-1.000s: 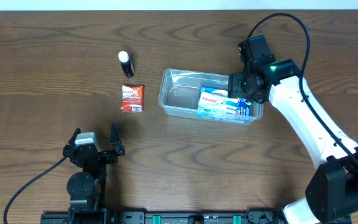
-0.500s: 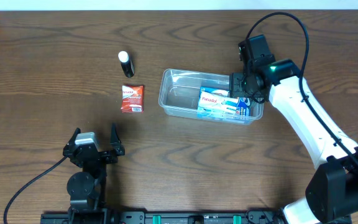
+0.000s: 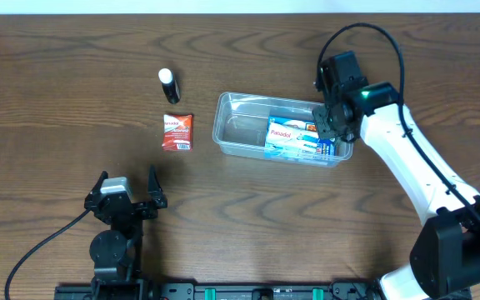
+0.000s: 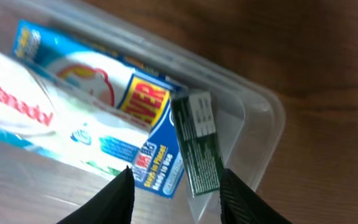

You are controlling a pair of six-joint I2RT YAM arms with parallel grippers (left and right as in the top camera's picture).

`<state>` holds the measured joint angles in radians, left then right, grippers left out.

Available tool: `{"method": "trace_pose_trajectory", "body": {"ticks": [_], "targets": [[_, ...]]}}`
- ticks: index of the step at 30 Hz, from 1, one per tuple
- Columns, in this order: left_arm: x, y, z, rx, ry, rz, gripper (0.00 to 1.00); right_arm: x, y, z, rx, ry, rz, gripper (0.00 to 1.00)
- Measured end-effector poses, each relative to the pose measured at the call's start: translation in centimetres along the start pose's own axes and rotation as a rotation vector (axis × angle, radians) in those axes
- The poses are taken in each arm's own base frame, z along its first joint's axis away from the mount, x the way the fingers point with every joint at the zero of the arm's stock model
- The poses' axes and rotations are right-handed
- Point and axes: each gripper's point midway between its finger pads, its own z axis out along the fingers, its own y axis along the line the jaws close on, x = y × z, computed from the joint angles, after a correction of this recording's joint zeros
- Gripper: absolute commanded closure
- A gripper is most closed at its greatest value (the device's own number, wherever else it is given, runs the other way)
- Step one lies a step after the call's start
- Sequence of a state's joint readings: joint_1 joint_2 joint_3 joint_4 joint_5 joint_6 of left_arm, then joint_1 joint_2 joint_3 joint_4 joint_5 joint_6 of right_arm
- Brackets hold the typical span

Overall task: Pack container
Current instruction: 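Carry the Zam-Buk tin over the container and lower it inside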

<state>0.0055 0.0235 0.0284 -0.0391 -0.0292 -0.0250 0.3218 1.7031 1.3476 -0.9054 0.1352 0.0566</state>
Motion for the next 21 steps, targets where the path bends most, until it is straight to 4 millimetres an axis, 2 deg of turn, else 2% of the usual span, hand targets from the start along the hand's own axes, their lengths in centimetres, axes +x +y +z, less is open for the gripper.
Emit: {"method": "trace_pose_trajectory", "body": {"ticks": [4, 12, 21], "targets": [[0.0, 0.0, 0.0, 0.000, 0.000, 0.000, 0.02, 0.4, -0.3, 0.5, 0.003, 0.007, -0.041, 0.53], [0.0, 0.0, 0.0, 0.000, 0.000, 0.000, 0.02, -0.7, -1.3, 0.7, 0.005, -0.034, -0.069, 0.48], [0.0, 0.0, 0.0, 0.000, 0.000, 0.000, 0.02, -1.4, -1.0, 1.0, -0.026, -0.072, -0.111, 0.50]]}}
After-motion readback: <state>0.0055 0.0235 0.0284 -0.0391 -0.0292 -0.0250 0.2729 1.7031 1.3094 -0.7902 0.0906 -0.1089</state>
